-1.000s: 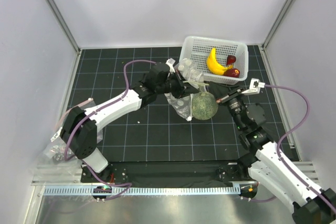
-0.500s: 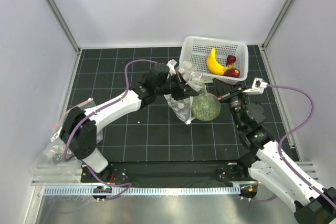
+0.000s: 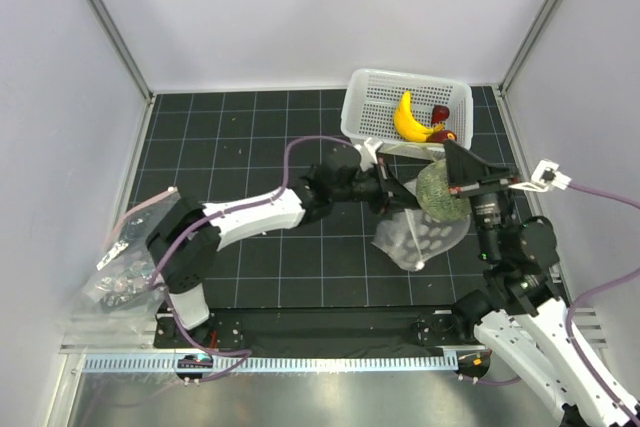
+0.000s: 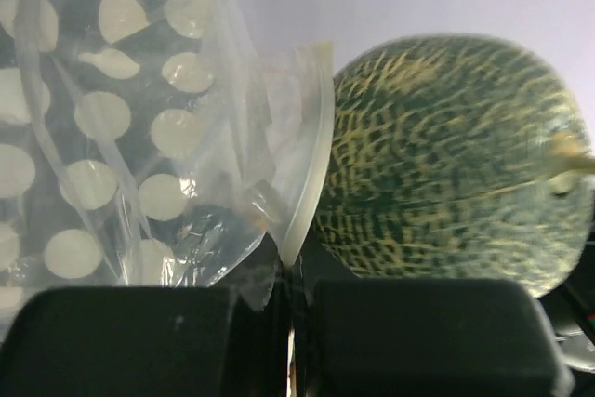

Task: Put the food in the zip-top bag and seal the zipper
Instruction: Place the fake fruit in the zipper food storage bag, then pick up the fake fruit from the bin, then place the fake fruit in the zipper food storage bag.

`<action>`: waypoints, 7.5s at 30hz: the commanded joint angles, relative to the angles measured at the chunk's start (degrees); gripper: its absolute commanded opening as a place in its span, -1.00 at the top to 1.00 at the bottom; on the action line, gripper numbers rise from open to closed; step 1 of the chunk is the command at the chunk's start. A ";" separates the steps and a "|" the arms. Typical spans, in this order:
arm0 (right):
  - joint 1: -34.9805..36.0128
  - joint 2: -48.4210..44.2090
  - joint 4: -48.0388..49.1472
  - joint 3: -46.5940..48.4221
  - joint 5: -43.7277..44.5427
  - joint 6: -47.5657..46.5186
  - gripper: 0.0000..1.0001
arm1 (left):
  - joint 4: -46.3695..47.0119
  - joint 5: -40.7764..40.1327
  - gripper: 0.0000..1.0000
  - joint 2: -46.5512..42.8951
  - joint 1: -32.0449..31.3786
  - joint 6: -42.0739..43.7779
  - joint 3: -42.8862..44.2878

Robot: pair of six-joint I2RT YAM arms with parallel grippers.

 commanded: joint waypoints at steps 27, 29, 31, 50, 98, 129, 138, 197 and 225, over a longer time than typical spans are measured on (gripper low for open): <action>0.34 -17.75 -23.52 -1.91 11.77 -7.04 0.98 | 62.39 -6.75 1.00 21.15 -3.42 -26.70 -11.36; 0.34 -18.02 -24.40 -1.83 12.47 -7.56 0.98 | 62.40 -6.57 0.99 20.81 -2.80 -26.53 -12.06; 0.34 -18.11 -24.40 -1.74 12.65 -8.00 0.98 | 62.13 -6.49 1.00 20.37 -2.28 -26.44 -13.03; 0.34 -16.45 -31.60 5.46 9.58 -14.07 0.98 | 26.66 -5.78 1.00 9.56 -0.51 -8.71 -10.31; 0.43 10.54 -47.78 14.87 -1.41 -17.06 0.98 | -16.52 -7.09 0.99 -2.04 3.70 15.74 2.17; 13.35 21.61 -45.49 21.64 4.22 -20.74 -0.25 | -39.82 -22.12 0.99 -12.24 1.68 43.16 9.38; 13.35 24.42 -43.22 21.82 0.44 -22.15 -0.27 | -43.42 -25.99 1.00 -18.38 1.68 48.26 8.06; -17.94 100.29 -40.85 71.40 -4.66 -35.87 -0.10 | -60.12 -72.93 0.99 -17.43 -0.60 55.91 10.61; -14.87 51.43 -10.72 28.20 -43.82 -4.15 0.63 | -57.49 -63.45 1.00 -19.54 -0.69 55.83 9.47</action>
